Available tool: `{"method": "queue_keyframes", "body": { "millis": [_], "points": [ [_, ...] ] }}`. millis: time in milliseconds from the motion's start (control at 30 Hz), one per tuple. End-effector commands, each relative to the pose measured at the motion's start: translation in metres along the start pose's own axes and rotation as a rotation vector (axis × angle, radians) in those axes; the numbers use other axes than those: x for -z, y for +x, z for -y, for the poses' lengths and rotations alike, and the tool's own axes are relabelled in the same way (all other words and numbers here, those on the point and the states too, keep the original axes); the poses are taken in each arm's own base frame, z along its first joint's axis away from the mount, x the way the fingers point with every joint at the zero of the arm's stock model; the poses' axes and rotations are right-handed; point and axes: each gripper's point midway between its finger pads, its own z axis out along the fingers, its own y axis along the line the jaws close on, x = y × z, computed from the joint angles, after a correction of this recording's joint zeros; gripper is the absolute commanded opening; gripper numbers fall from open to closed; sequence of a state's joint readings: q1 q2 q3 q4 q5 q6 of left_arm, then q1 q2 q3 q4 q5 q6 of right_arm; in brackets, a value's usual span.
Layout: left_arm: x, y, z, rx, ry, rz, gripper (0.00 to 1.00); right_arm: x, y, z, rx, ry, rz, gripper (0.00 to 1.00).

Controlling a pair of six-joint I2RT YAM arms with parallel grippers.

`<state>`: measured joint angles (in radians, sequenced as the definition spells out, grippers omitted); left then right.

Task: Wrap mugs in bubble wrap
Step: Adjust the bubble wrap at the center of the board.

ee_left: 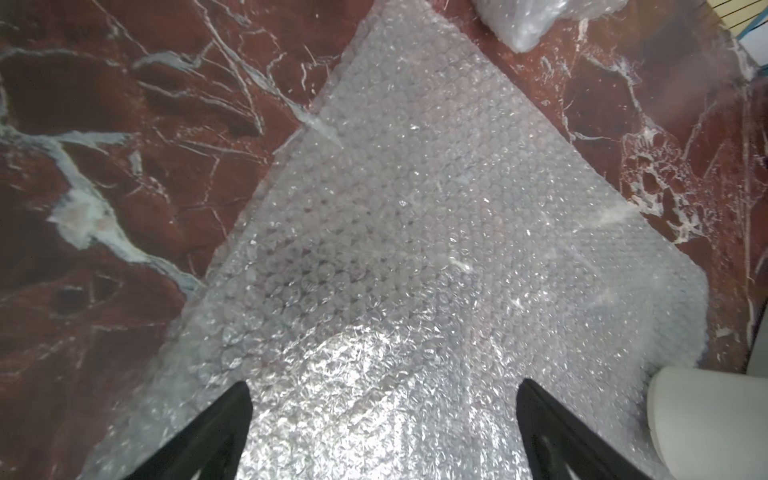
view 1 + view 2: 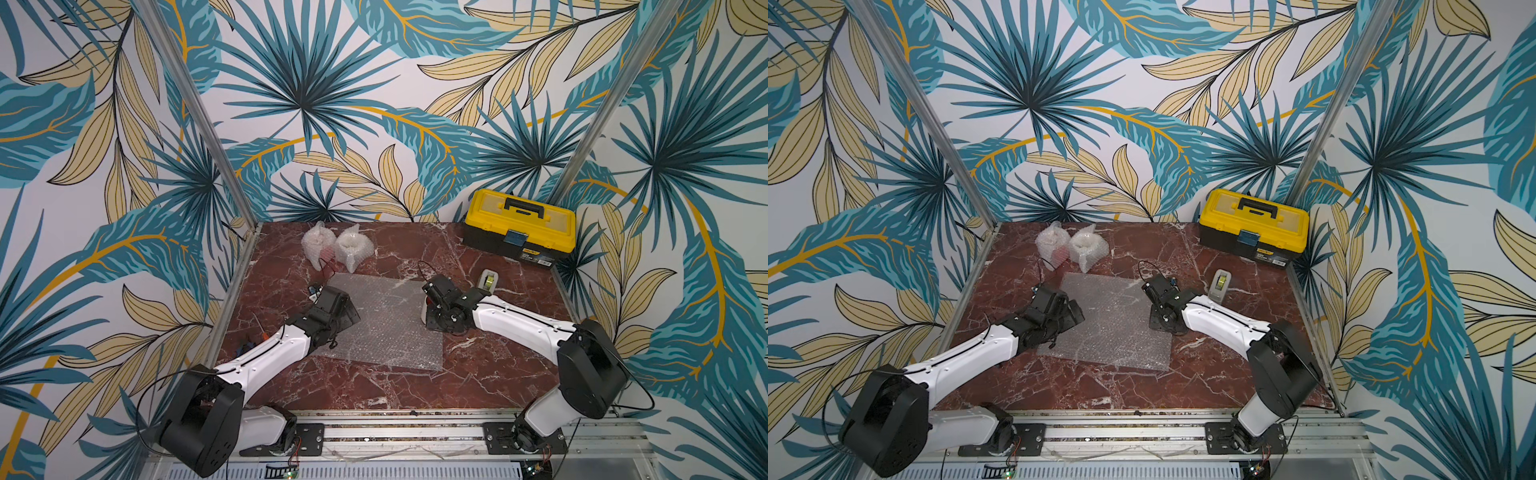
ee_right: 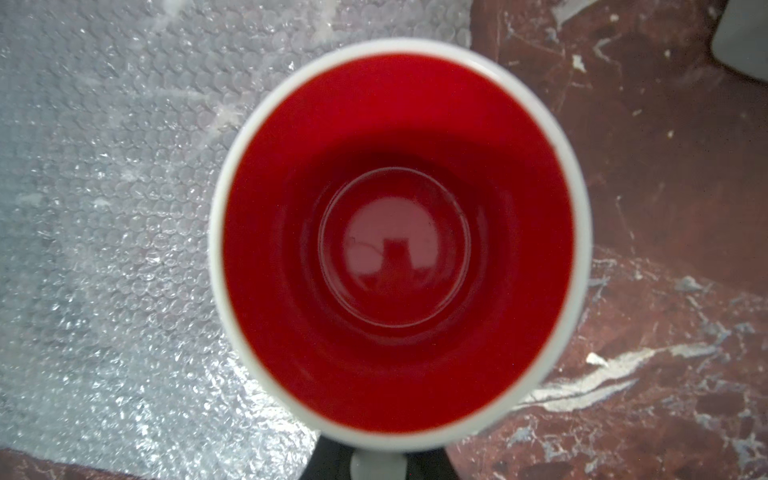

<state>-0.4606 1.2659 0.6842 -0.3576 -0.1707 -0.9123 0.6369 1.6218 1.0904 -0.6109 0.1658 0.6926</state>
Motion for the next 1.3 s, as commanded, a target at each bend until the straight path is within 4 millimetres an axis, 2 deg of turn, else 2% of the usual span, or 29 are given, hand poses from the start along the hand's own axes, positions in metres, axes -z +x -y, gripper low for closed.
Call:
{"method": "queue_keyframes", "body": {
  "millis": [0,67,200,333,400,500,567,733,900,1000,1033,1267],
  "points": [
    [-0.001,0.009,-0.005,-0.04,0.015,-0.028,1.0,-0.012,-0.012,0.014,0.083,0.066,0.0,0.0],
    [0.0,0.01,-0.005,-0.045,0.019,-0.03,1.0,-0.019,-0.021,0.023,0.097,0.093,-0.004,0.0],
    [0.002,0.009,-0.008,-0.044,0.022,-0.025,1.0,-0.02,-0.043,0.034,0.104,0.102,0.021,0.0],
    [0.0,0.008,-0.014,-0.021,0.032,-0.044,1.0,0.001,-0.07,0.034,0.131,0.124,0.097,0.0],
    [-0.002,0.008,-0.015,0.0,0.058,-0.068,1.0,0.014,-0.077,0.028,0.133,0.11,0.127,0.0],
    [-0.005,0.003,-0.016,0.027,0.099,-0.08,1.0,0.03,-0.079,0.012,0.115,0.066,0.164,0.0],
    [-0.007,-0.006,-0.013,0.043,0.136,-0.072,1.0,0.035,-0.073,-0.006,0.074,0.021,0.176,0.0],
    [-0.016,-0.019,-0.015,0.116,0.214,-0.087,1.0,0.039,-0.062,-0.061,-0.016,-0.102,0.21,0.0],
    [-0.02,-0.027,-0.017,0.175,0.294,-0.096,1.0,0.034,-0.058,-0.098,-0.011,-0.11,0.224,0.0],
    [-0.019,-0.031,-0.019,0.203,0.328,-0.093,1.0,0.024,-0.059,-0.111,0.003,-0.092,0.224,0.0],
    [-0.02,-0.031,-0.022,0.213,0.331,-0.095,1.0,0.022,-0.05,-0.122,0.025,-0.095,0.218,0.0],
    [-0.019,-0.029,-0.028,0.226,0.336,-0.096,1.0,0.004,-0.051,-0.141,0.053,-0.076,0.215,0.0]
  ]
}}
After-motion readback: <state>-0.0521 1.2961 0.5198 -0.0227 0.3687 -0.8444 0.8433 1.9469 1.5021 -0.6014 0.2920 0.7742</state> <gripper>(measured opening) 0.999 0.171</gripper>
